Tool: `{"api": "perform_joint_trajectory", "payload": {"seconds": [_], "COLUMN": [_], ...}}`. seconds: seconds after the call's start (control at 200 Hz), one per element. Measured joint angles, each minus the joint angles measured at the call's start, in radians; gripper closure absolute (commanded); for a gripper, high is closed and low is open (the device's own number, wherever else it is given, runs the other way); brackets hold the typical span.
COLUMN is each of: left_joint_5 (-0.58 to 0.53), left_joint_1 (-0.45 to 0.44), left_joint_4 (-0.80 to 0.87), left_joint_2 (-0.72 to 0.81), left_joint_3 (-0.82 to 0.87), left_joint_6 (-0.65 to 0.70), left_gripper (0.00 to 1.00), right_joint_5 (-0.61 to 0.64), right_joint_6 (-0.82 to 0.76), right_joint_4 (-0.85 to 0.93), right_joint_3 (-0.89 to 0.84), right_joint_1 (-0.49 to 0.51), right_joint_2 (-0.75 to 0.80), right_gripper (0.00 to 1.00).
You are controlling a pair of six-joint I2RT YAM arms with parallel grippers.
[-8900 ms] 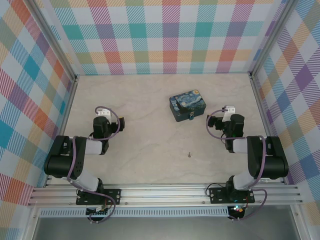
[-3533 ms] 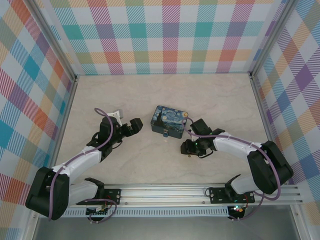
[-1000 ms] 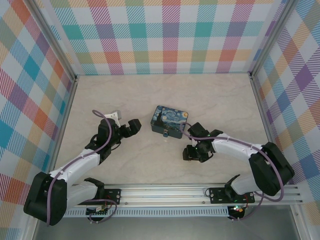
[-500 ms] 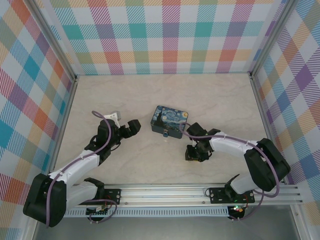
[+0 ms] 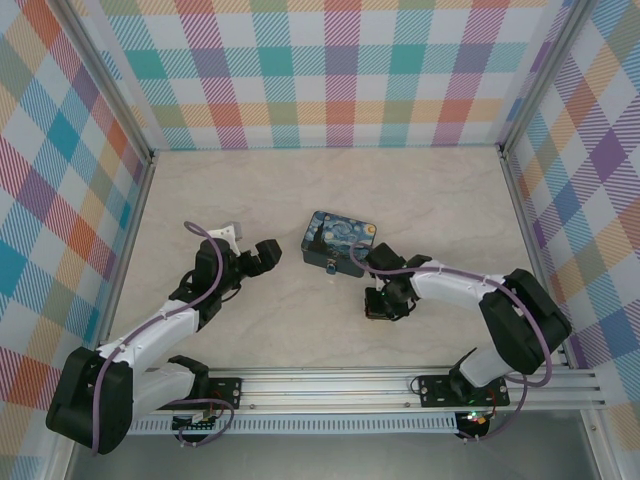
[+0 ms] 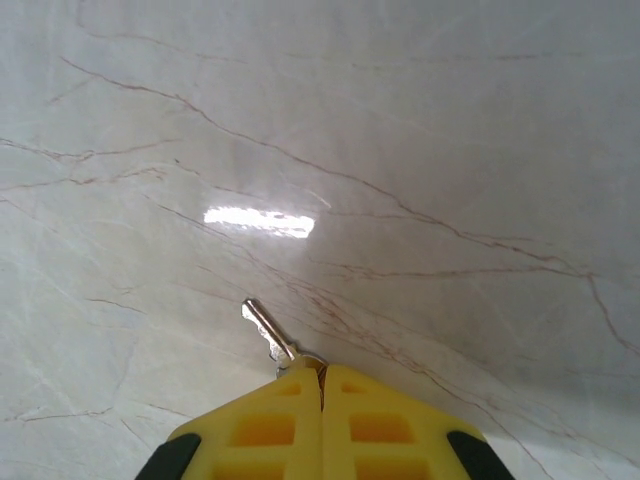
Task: Unlock a padlock with a key
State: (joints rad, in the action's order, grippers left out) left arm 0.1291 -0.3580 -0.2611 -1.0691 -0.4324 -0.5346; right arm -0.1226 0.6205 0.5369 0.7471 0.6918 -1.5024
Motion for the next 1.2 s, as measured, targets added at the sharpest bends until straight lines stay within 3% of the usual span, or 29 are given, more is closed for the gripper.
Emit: {"api": "perform_joint_trajectory", "payload": {"seconds": [0.26,0.56,0.805,1.075,1.2], "left_joint_5": [0.01,0.089,0.148,0.177,0.193], "left_joint_1": [0.0,-0.01,-0.109,-0.213,-0.238], "left_joint_4": [0.009,-0.004,-0.018,-0.06,-0.057], "left_joint_2": [0.01,0.051,0.029,-0.1,-0.173], "left_joint_3": [0.0,-0.005,-0.091,-0.223,-0.268], "left_joint_6": [-0.01,-0.141,-0.24,-0.244,-0.224], "left_gripper": [0.0,0.06,0.25,0.45,0.5], "right_joint_5": [0.005,-0.024,0.03,0.062,0.066], "right_joint_6": [-0.004,0.063,0.061,0.021,0.003], "right_joint_4": [-0.047,-0.248,-0.451,-0.577,-0.589], "right_joint_3": [-0.015,-0.063,-0.063,-0.056,-0.048], "right_joint_1": [0.0,0.0,0.007,0.045,0.063], "right_joint_2": [0.112,0.243,0.313,0.312,0.312], "right_gripper": [0.99,1.0,1.0,1.0,1.0]}}
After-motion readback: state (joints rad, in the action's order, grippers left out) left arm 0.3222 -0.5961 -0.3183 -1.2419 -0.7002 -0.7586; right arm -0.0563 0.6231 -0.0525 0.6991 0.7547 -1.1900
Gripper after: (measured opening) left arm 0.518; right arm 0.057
